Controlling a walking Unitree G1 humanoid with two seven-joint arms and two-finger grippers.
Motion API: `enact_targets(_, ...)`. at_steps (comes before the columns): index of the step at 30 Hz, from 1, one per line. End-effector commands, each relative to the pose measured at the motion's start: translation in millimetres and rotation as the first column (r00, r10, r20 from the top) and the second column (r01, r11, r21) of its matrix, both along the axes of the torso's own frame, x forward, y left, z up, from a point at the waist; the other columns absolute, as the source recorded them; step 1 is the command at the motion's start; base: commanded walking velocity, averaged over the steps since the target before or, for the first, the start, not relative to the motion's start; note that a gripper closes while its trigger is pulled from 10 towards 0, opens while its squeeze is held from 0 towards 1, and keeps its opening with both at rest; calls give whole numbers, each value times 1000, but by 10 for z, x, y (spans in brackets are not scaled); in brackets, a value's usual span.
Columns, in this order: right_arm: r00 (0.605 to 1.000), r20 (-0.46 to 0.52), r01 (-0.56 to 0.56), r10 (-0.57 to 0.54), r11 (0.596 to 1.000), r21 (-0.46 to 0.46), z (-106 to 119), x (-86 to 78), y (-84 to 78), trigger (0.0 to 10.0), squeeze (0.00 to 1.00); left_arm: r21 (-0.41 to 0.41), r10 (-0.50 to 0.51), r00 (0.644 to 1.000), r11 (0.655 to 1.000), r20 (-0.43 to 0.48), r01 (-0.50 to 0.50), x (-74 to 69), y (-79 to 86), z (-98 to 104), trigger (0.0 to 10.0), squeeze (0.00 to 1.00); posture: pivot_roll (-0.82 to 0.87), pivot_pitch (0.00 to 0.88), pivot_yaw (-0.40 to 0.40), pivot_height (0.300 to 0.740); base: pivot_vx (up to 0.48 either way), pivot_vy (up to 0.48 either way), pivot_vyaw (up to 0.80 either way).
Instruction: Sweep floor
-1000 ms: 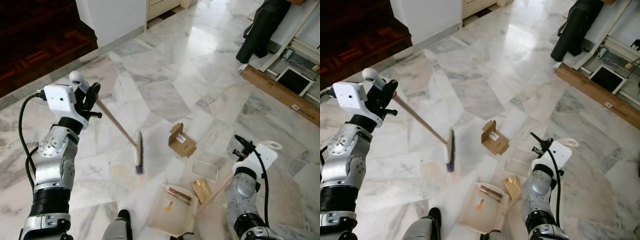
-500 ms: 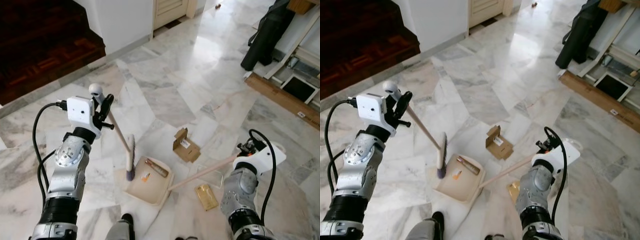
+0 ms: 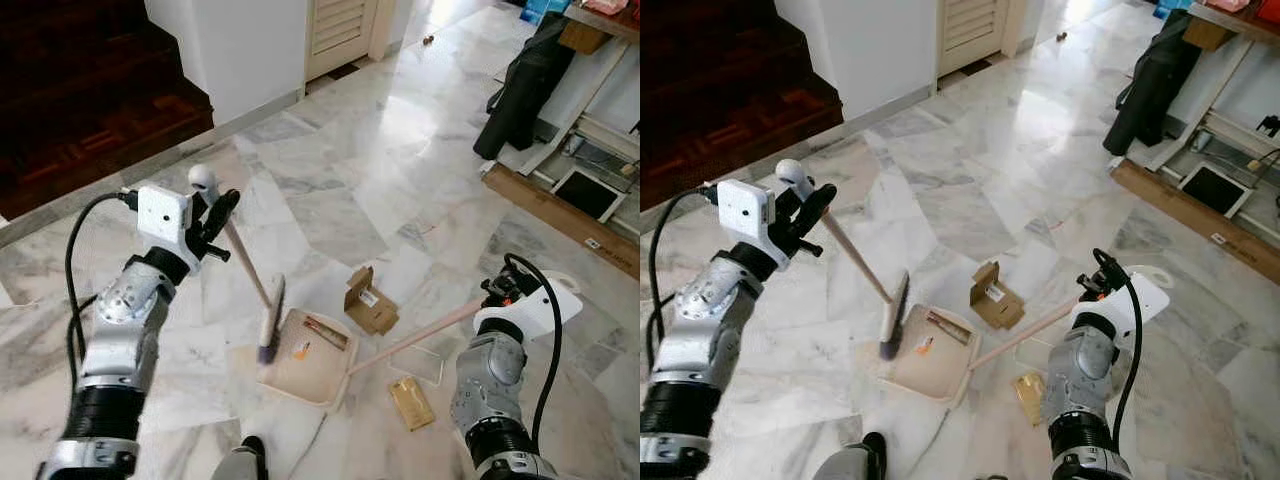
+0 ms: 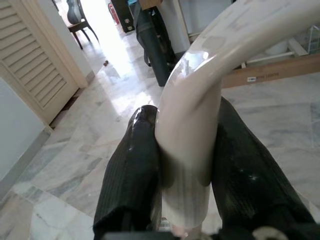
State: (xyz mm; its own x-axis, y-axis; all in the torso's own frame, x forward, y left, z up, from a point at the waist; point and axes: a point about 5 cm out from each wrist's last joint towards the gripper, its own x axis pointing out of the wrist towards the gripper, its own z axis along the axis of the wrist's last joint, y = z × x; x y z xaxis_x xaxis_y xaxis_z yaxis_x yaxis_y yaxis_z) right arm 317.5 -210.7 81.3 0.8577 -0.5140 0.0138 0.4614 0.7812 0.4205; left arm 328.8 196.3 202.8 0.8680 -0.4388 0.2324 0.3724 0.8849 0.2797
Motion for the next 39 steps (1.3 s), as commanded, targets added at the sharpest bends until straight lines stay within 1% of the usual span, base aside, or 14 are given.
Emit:
enact_targets(1, 998, 58, 22, -22, 1000, 0, 109, 3, -80, 10000, 0, 99, -41, 998, 994, 45, 36, -25, -25, 156, 10000, 0, 202, 74, -86, 740, 0, 0, 0)
enact_targets(2, 998, 58, 22, -22, 1000, 1, 106, 1, -83, 10000, 0, 115, -47, 998, 992, 44, 41, -27, -21, 162, 10000, 0, 204, 70, -85, 740, 0, 0, 0)
enact_targets(4, 998, 55, 27, -27, 1000, 2, 96, -7, -94, 10000, 0, 185, -72, 997, 981, 28, 65, -33, -26, 161, 10000, 0, 208, 66, -85, 740, 0, 0, 0)
enact_targets(5, 998, 52, 29, -29, 1000, 3, 91, -10, -97, 10000, 0, 195, -86, 996, 977, 11, 82, -36, -35, 147, 10000, 0, 208, 64, -85, 740, 0, 0, 0)
enact_targets(7, 998, 52, 29, -30, 1000, 4, 92, -12, -95, 10000, 0, 170, -87, 996, 982, -2, 86, -38, -56, 94, 10000, 0, 206, 62, -85, 740, 0, 0, 0)
enact_targets(10, 998, 55, 23, -23, 1000, -3, 101, -10, -86, 10000, 0, 132, -77, 997, 988, -31, 81, -39, -109, -56, 10000, 0, 199, 57, -86, 740, 0, 0, 0)
enact_targets(12, 998, 61, 17, -17, 1000, -11, 114, -8, -77, 10000, 0, 60, -9, 1000, 998, -23, 11, -13, -94, -133, 10000, 0, 197, 54, -85, 740, 0, 0, 0)
enact_targets(15, 998, 65, 11, -10, 1000, -16, 120, -8, -65, 10000, 0, 25, 70, 997, 997, -15, -70, -1, -82, -236, 10000, 0, 186, 45, -89, 740, 0, 0, 0)
enact_targets(16, 998, 67, 5, -4, 1000, -22, 125, -13, -58, 10000, 0, -8, 84, 996, 996, -14, -85, -19, -139, -303, 10000, 0, 180, 39, -91, 740, 0, 0, 0)
enact_targets(20, 997, 72, -28, 32, 998, -59, 144, -22, -15, 10000, 0, -36, 79, 997, 996, -17, -80, -43, -270, -392, 10000, 0, 174, 30, -96, 740, 0, 0, 0)
enact_targets(23, 996, 76, -37, 43, 997, -67, 147, -32, 3, 10000, 0, -64, 106, 994, 992, -10, -107, -19, -299, -410, 10000, 0, 172, 24, -97, 740, 0, 0, 0)
enact_targets(26, 996, 71, -43, 48, 997, -69, 137, -46, 5, 10000, 0, -96, 98, 995, 991, -2, -97, 0, -389, -405, 10000, 0, 172, 13, -99, 740, 0, 0, 0)
enact_targets(36, 996, 71, -57, 62, 996, -71, 106, -120, 14, 10000, 0, -117, 83, 996, 990, 37, -78, 69, -530, -344, 10000, 0, 156, 3, -86, 740, 0, 0, 0)
enact_targets(39, 996, 69, -47, 51, 998, -50, 95, -137, 3, 10000, 0, -126, 70, 997, 990, 38, -65, 72, -557, -329, 10000, 0, 150, 4, -77, 740, 0, 0, 0)
